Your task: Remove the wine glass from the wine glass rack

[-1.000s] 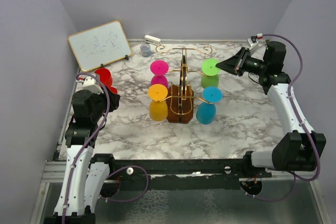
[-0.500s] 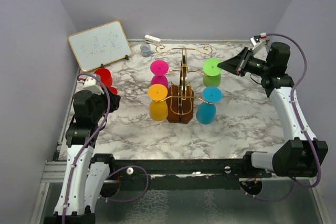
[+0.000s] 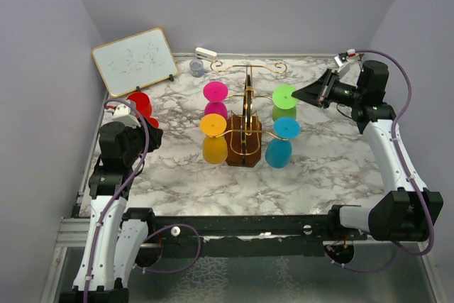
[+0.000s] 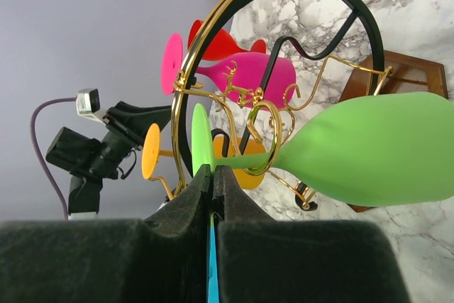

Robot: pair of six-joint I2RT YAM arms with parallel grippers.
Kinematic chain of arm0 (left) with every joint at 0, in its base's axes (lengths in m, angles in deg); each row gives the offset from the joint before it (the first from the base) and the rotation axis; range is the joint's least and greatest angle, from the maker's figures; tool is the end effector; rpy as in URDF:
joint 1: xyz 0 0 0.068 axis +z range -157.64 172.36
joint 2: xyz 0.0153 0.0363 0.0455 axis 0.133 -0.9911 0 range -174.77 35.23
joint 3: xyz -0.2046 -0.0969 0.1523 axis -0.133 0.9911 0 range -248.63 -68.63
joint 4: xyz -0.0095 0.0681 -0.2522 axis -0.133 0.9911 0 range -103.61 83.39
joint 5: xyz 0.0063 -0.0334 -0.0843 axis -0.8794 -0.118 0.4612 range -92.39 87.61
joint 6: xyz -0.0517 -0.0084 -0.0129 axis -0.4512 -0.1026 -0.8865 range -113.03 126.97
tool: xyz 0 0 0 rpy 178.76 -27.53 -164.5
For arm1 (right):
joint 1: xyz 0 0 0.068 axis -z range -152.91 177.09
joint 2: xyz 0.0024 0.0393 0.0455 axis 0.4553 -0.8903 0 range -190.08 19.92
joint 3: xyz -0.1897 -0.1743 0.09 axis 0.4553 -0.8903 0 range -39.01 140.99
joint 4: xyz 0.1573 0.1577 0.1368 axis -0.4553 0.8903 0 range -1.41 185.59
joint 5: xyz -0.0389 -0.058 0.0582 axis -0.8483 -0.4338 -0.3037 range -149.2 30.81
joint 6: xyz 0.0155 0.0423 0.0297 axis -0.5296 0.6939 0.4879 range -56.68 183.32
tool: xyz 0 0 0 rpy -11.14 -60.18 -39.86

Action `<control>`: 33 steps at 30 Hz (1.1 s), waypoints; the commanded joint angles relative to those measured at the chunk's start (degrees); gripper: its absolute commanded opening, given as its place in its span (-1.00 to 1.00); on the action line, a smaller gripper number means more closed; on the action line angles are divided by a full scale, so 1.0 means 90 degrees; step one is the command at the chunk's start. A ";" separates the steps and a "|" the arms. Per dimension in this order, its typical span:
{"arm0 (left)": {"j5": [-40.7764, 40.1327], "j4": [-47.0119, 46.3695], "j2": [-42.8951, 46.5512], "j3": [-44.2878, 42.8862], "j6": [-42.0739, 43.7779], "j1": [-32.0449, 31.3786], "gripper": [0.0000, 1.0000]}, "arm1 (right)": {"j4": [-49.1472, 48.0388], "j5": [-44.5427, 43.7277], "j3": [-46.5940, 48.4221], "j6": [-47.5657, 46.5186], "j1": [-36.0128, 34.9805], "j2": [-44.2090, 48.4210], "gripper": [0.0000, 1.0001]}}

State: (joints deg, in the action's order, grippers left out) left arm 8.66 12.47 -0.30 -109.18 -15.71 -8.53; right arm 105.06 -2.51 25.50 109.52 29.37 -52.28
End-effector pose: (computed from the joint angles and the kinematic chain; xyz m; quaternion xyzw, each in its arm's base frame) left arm 0.1454 -0.0091 0.3090 -0.1016 0.8160 -0.1928 0.5353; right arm 0.2764 0.0187 0.3533 0.0681 0.7796 0.5485 0.2946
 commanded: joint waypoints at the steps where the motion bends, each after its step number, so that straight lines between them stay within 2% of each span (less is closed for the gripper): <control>1: -0.0105 -0.0182 0.0018 0.0063 -0.0047 -0.0019 -0.30 | 0.0003 0.0185 0.0179 -0.0137 -0.0117 -0.0030 -0.99; 15: -0.0129 -0.0183 -0.0011 0.0053 -0.0044 -0.0012 -0.30 | -0.0235 -0.0181 0.0863 -0.0167 -0.0488 -0.0853 -0.98; 21: -0.0144 -0.0173 -0.0029 0.0053 -0.0042 -0.0010 -0.30 | -0.0158 -0.0645 0.1342 -0.0229 -0.0488 -0.1226 -0.98; 27: -0.0153 -0.0160 -0.0050 0.0052 -0.0040 -0.0013 -0.30 | -0.0010 -0.1653 0.1519 -0.0392 -0.0488 -0.1247 -0.99; 33: -0.0139 -0.0169 -0.0061 0.0053 -0.0045 -0.0019 -0.30 | 0.0185 -0.2713 0.1642 -0.0917 -0.0488 -0.0704 -0.99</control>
State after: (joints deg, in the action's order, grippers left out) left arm 8.46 12.34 -0.91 -108.98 -15.84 -8.53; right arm 105.67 -17.87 37.55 105.67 25.09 -63.32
